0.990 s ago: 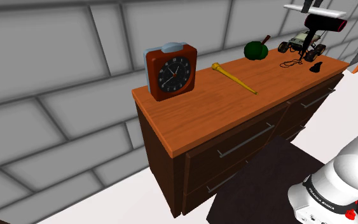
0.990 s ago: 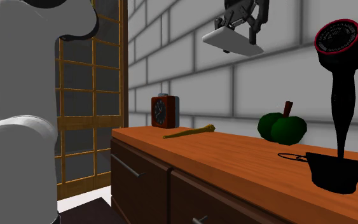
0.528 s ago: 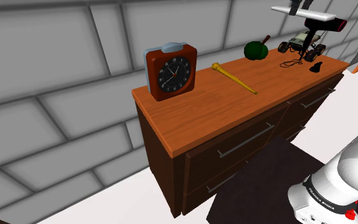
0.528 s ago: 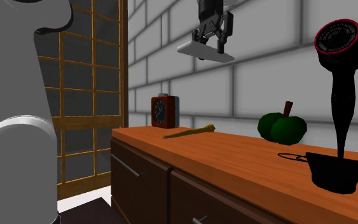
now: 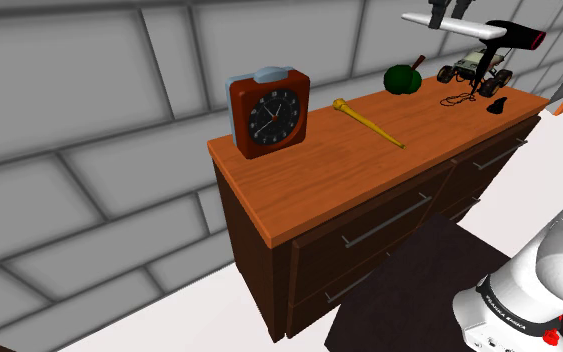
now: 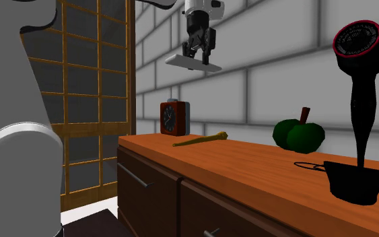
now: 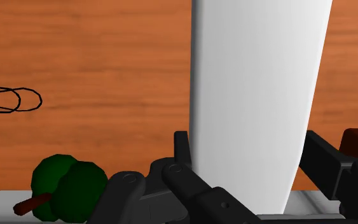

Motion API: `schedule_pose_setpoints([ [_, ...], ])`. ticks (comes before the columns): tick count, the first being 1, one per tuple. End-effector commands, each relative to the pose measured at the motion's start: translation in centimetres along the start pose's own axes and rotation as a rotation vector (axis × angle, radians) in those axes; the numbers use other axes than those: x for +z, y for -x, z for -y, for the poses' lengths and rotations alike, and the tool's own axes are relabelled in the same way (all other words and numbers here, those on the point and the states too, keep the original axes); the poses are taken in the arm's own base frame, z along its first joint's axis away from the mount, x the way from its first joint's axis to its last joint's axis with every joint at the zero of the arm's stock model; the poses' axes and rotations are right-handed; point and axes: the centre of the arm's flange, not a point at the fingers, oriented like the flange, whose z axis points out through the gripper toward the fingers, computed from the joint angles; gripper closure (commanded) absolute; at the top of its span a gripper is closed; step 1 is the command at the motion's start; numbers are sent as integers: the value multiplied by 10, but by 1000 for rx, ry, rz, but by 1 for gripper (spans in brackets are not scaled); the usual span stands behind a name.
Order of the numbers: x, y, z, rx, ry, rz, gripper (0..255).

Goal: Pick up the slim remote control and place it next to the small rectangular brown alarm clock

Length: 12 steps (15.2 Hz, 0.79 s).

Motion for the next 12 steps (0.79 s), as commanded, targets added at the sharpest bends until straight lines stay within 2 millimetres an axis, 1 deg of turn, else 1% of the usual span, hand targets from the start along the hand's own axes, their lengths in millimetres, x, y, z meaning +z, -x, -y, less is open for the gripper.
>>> schedule_pose_setpoints([
  [1, -1, 1, 27, 2, 0, 0, 255],
  [12, -2, 6, 173, 2, 0, 0, 255],
])
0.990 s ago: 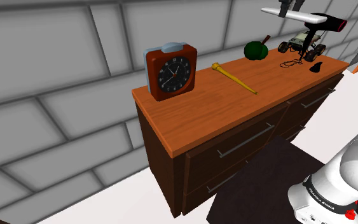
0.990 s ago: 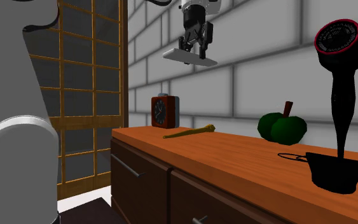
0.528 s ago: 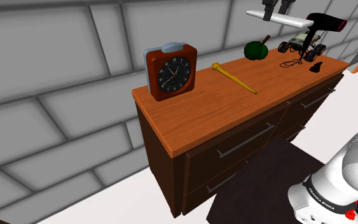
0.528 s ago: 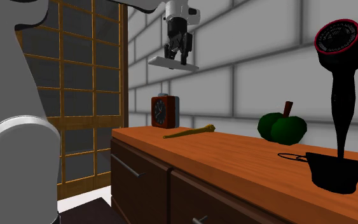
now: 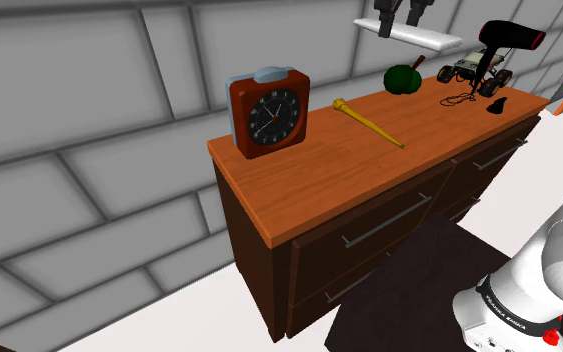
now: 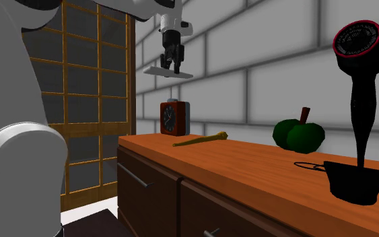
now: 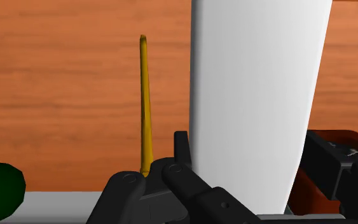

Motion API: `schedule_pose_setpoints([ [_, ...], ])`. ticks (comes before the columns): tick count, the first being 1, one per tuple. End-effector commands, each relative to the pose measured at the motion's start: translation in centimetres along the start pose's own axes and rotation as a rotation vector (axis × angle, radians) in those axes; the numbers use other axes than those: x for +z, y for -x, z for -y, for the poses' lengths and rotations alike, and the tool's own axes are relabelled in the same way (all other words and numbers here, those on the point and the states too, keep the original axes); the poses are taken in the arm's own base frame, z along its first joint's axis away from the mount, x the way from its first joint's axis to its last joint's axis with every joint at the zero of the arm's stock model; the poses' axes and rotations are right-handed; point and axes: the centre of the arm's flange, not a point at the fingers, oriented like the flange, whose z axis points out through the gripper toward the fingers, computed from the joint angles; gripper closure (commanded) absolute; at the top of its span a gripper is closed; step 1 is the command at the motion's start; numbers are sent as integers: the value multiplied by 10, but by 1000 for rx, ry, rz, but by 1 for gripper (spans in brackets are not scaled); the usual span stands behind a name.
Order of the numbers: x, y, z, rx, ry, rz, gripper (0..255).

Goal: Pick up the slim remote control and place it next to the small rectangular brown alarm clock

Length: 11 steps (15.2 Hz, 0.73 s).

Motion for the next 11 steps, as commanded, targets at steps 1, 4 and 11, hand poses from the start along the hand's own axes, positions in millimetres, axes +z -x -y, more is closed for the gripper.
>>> schedule_pose_setpoints([
  [1, -1, 4, 27, 2, 0, 0, 255],
  [4, -1, 6, 67, 2, 0, 0, 255],
  [11, -2, 9, 159, 2, 0, 0, 255],
])
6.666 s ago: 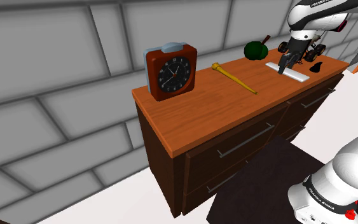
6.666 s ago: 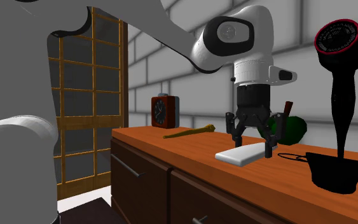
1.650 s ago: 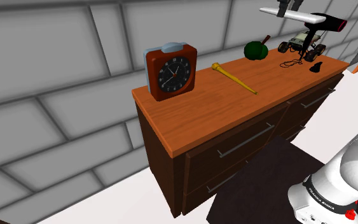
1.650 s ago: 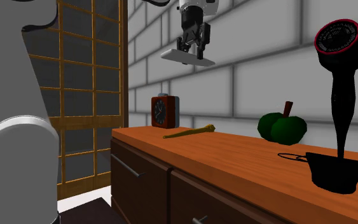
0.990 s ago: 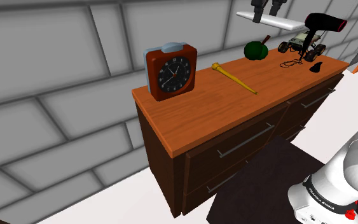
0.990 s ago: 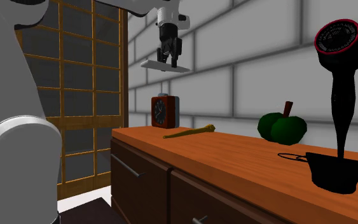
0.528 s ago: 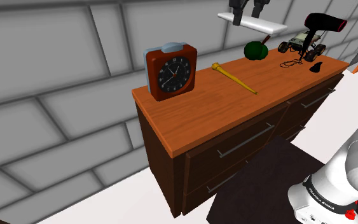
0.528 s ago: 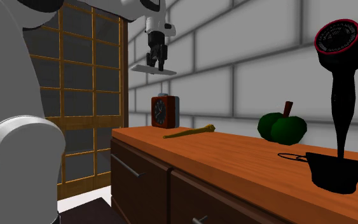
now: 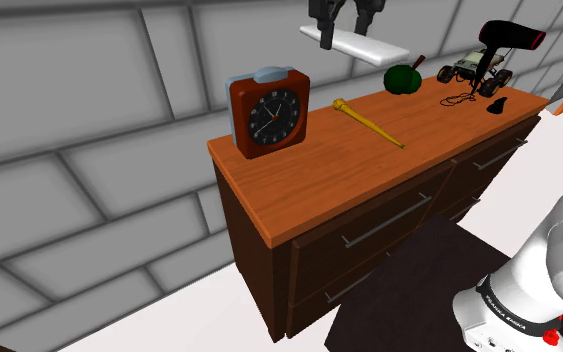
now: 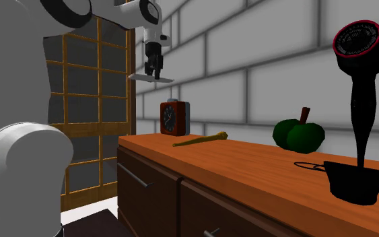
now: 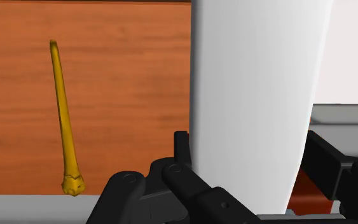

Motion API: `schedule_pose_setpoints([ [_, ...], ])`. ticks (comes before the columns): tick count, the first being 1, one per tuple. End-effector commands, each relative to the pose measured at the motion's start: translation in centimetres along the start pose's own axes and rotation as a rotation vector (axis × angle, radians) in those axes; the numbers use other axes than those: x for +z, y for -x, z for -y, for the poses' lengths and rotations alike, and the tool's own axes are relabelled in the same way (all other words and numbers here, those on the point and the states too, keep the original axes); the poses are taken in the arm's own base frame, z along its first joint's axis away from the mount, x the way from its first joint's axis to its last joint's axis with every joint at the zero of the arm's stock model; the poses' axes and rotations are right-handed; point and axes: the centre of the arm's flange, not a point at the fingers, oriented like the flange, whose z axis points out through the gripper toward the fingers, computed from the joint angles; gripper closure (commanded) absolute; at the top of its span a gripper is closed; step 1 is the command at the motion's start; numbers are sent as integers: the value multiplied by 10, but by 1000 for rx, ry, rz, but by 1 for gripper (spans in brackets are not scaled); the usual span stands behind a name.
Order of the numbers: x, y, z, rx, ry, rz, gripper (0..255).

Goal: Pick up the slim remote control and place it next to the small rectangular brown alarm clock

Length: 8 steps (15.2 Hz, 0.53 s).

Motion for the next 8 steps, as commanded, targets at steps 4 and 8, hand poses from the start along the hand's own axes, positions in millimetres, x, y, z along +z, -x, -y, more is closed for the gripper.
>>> schedule_pose_setpoints([
  [4, -1, 3, 65, 2, 0, 0, 255],
  [8, -2, 5, 118, 2, 0, 0, 255],
])
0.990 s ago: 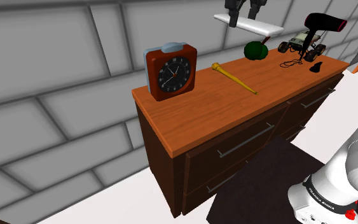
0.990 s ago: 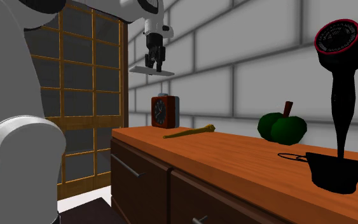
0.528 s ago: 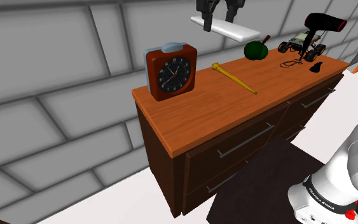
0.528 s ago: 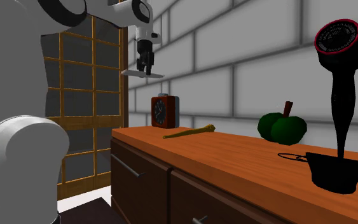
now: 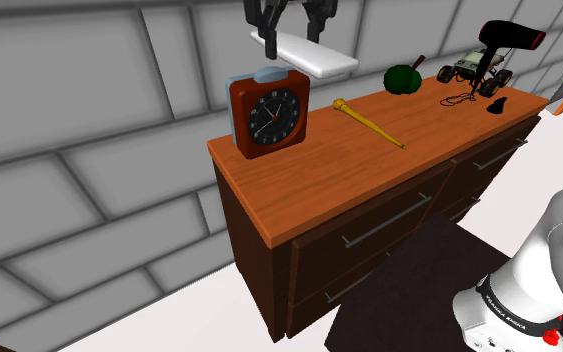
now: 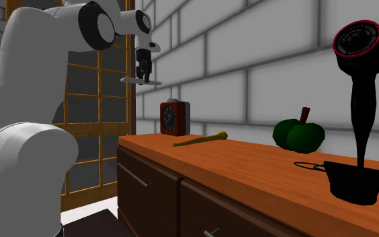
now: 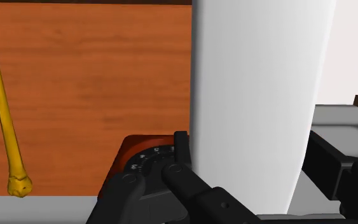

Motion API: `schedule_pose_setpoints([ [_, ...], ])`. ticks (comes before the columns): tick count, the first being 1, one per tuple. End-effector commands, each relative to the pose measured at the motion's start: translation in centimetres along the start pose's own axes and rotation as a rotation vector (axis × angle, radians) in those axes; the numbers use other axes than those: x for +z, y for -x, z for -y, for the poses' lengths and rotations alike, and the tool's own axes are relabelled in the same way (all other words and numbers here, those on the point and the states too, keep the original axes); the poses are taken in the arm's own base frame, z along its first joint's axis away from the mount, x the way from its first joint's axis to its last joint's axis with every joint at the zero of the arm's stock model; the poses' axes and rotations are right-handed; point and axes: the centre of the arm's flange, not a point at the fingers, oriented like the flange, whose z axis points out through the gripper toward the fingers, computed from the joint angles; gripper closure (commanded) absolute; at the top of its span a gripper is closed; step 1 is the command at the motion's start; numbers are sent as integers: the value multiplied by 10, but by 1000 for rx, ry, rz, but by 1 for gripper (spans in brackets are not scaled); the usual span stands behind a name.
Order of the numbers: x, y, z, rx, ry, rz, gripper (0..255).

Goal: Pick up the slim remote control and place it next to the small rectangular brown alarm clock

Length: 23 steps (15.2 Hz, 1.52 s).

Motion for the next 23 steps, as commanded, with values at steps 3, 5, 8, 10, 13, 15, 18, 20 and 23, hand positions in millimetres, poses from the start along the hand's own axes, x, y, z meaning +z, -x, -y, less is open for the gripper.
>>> schedule_pose_setpoints([
  [3, -1, 4, 52, 3, -1, 0, 255],
  [5, -1, 5, 76, 3, -1, 0, 255],
  [8, 15, 5, 77, 3, -1, 0, 255],
  [10, 25, 4, 77, 3, -1, 0, 255],
  [13, 41, 4, 77, 3, -1, 0, 255],
  [15, 52, 4, 77, 3, -1, 0, 255],
  [18, 67, 4, 77, 3, -1, 0, 255],
  [20, 78, 4, 77, 3, -1, 0, 255],
  [23, 94, 4, 77, 3, -1, 0, 255],
])
